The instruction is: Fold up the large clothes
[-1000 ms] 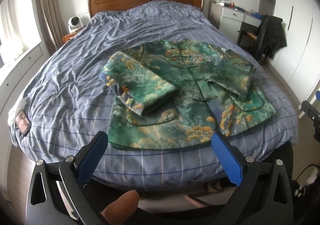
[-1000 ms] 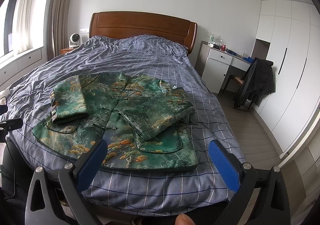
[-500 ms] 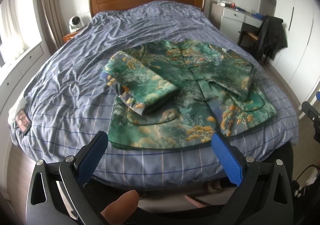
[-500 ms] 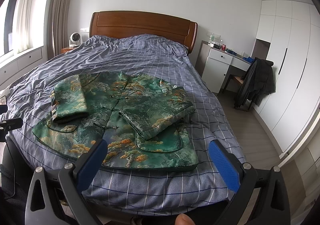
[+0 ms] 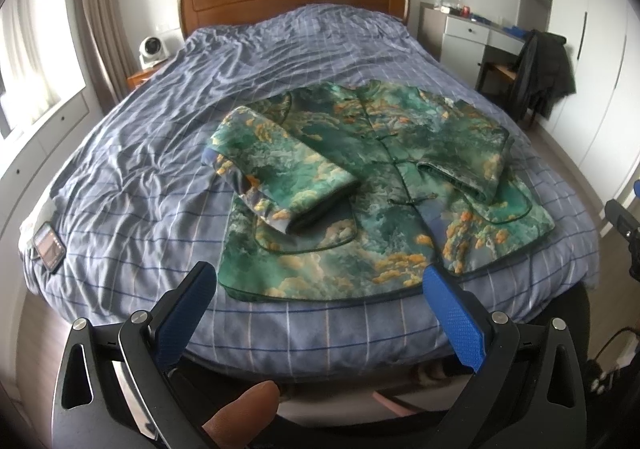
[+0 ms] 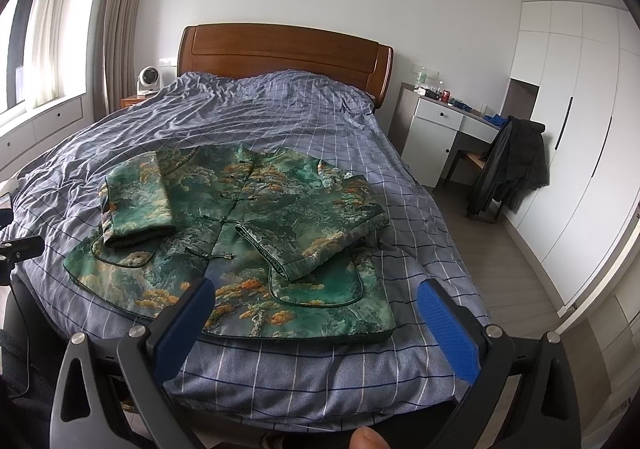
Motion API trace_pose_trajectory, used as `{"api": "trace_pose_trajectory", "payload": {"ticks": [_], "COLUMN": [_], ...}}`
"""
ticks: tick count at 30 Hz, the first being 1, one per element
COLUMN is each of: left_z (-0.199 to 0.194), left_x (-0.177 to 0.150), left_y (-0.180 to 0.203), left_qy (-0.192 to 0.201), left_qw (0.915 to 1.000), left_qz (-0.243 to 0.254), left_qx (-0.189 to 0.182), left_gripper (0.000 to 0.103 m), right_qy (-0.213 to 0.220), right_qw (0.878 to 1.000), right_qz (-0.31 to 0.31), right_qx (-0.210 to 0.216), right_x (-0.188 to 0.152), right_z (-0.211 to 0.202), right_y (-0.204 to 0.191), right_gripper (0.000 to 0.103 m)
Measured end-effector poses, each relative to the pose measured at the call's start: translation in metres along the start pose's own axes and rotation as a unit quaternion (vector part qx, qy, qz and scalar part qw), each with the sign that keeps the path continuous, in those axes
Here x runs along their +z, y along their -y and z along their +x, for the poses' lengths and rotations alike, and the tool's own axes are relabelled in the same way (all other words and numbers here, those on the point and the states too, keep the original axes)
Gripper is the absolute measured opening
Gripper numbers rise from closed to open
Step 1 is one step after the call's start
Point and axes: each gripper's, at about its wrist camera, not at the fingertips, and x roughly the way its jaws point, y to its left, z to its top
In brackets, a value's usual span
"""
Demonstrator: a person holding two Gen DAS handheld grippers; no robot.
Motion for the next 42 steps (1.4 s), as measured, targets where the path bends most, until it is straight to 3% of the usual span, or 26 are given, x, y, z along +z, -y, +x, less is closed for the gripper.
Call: {"api": "trace_pose_trajectory", "payload": {"ticks": [42], "left_z": [0.0015], "left_x": [0.0025], "left_y": [-0.0051], "left_qy": [-0.001], "left_qw": [1.0], "left_qz": [0.001], "left_qx": [0.002], "left_gripper": [0.103], "right_qy": [-0.002], "right_qw": [1.0], "right_qz": [-0.001], "right_qx": [0.001], "right_x": [0.0004], "right_z": [0.0026], "right_y": [-0.0016], "right_gripper": [0.103]}}
